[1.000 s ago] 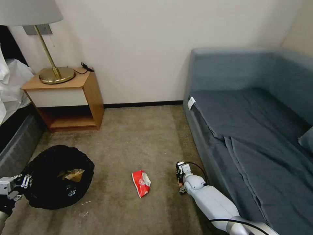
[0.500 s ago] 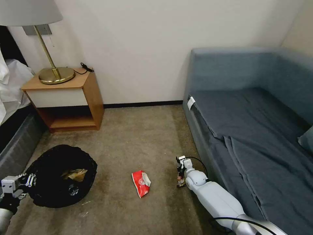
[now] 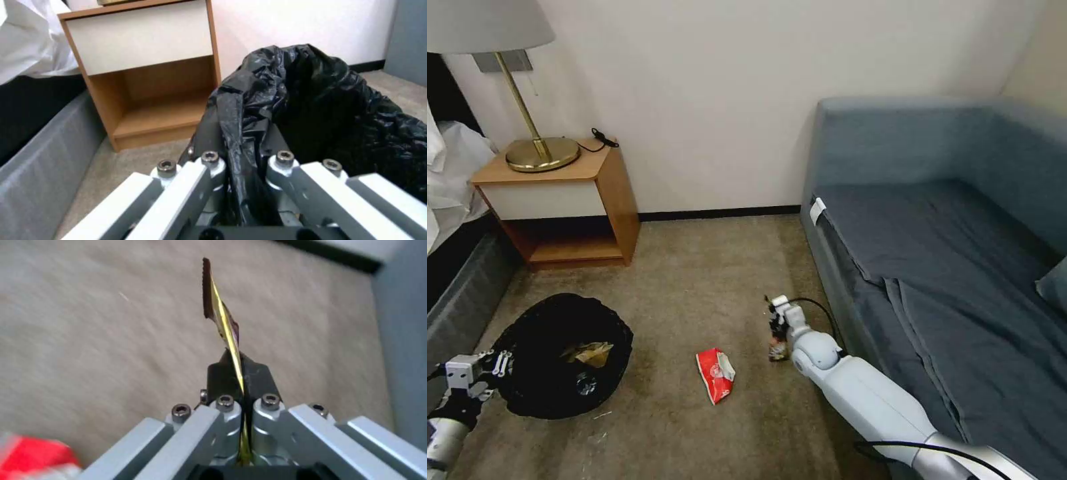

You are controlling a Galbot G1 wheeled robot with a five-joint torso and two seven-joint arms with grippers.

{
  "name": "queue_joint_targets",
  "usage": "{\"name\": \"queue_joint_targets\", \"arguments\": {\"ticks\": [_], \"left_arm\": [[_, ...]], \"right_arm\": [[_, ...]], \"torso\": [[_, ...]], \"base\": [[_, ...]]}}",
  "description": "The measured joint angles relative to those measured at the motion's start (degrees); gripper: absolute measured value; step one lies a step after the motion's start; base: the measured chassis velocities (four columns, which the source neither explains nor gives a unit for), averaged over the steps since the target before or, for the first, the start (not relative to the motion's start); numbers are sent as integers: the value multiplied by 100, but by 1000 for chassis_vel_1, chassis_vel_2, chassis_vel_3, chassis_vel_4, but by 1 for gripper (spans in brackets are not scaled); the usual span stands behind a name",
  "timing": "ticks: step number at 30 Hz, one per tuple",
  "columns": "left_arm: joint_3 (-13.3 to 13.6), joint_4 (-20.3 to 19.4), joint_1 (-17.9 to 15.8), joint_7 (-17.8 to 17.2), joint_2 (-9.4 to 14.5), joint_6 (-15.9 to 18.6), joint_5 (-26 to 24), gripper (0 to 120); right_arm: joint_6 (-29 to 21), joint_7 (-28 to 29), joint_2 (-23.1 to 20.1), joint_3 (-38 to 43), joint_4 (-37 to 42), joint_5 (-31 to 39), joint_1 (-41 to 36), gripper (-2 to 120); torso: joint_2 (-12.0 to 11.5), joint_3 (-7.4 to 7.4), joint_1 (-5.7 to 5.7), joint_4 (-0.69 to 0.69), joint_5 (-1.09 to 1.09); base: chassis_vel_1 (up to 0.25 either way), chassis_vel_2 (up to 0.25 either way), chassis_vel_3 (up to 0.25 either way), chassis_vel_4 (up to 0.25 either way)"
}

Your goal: Pick up the trash bin, then pick up the garbage on the floor and place it into the trash bin.

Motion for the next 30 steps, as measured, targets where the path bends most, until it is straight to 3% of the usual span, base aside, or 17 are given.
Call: {"name": "queue_joint_targets", "arguments": {"ticks": [8, 17, 19, 30], "left_arm": [[165, 89, -149, 18, -88, 1, 44, 6], [255, 149, -297, 28, -124, 7, 79, 6], [430, 314, -542, 14, -206, 31, 182, 6], [653, 428, -836, -49, -363, 90, 327, 6]], "right_arm": [[274, -16, 117, -897, 626, 404, 596, 0], [297, 11, 349, -1442, 796, 775, 1001, 0], [438, -81, 695, -1777, 514, 800, 1471, 0], [585, -119, 1413, -2234, 143, 1357, 1966, 0]], "torso": [[0, 0, 0, 1, 0], [0, 0, 0, 1, 0], [0, 0, 0, 0, 0], [0, 0, 0, 1, 0]], "base": [[0, 0, 0, 0], [0, 0, 0, 0], [0, 0, 0, 0], [0, 0, 0, 0]]}}
